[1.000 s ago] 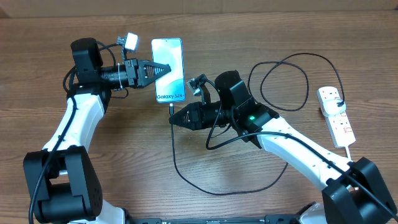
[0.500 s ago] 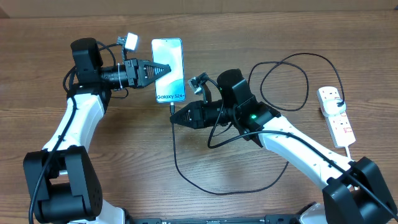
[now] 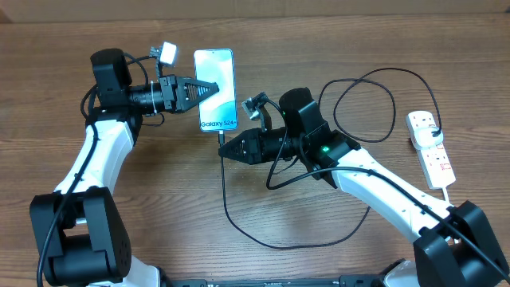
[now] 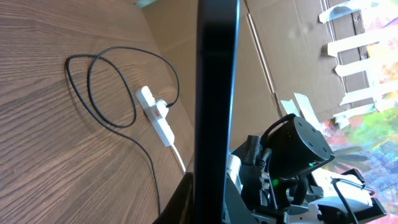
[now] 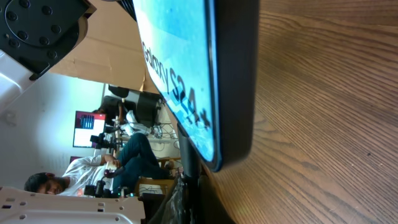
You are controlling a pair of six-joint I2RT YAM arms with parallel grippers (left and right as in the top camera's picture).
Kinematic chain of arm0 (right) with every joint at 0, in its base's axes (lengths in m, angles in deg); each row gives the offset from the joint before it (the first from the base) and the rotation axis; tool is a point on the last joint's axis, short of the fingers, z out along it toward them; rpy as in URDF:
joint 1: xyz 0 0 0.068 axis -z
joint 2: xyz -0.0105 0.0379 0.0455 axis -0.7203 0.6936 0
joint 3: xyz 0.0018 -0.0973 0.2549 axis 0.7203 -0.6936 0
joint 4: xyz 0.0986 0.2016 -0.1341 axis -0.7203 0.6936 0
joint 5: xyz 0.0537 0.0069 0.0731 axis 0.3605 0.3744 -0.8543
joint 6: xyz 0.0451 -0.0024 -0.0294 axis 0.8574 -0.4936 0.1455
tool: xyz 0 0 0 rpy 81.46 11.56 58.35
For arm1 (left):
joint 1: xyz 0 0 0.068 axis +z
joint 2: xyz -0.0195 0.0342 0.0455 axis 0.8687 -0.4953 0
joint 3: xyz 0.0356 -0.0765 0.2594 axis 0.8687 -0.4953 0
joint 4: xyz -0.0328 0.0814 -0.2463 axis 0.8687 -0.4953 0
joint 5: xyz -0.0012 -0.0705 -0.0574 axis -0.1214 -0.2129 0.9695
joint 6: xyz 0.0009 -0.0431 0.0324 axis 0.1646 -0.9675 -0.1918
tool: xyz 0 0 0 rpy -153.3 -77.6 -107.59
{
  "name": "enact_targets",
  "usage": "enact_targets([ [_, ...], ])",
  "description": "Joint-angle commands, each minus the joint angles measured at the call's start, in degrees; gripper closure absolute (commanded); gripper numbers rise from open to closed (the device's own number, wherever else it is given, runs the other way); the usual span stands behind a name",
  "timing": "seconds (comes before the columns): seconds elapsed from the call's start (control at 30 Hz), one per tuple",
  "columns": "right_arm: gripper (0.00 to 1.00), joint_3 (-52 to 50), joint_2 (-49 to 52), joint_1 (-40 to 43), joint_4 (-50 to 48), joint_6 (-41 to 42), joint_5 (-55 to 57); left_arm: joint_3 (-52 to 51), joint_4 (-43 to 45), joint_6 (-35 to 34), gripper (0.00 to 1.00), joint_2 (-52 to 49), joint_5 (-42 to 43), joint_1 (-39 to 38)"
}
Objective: Plug charger to phone and switch on socket
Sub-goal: 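Hold the plug seated in the port while the left gripper holds the phone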
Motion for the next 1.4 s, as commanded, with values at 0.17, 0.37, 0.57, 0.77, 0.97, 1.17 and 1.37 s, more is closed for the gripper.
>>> enact_targets([
  [0.17,0.96,0.9,-0.4,0.1,-2.6,0.2,0.6,0.3,-0.2,-0.5,0.96,0.4,2.4,-0.2],
  [0.37,0.96,0.9,-0.4,0.1,-2.7,0.4,0.8,0.3,-0.2,-1.2,0.96,0.4,2.3,-0.2],
  [0.57,0.96,0.9,-0.4,0.1,-3.5,1.5,0.9,0.3,-0.2,-2.0,0.96,0.4,2.0,-0.2],
  [0.77,0.96,0.9,-0.4,0.1,-3.7,1.6,1.2,0.3,-0.2,-3.1,0.96,0.4,1.5,-0.2],
  [0.97,0.96,0.9,-0.4,0.1,-4.3,1.7,1.3,0.3,-0.2,-3.5,0.96,0.4,0.9,-0.2],
  [1.17,0.96,0.9,-0.4,0.1,-4.8,1.8,1.7,0.3,-0.2,-4.3,0.96,0.4,0.9,-0.2],
  [1.37,0.96,0.9,-0.4,0.1,-5.0,1.7,2.9,0.3,-0.2,-4.3,0.96,0.4,1.3,-0.2],
])
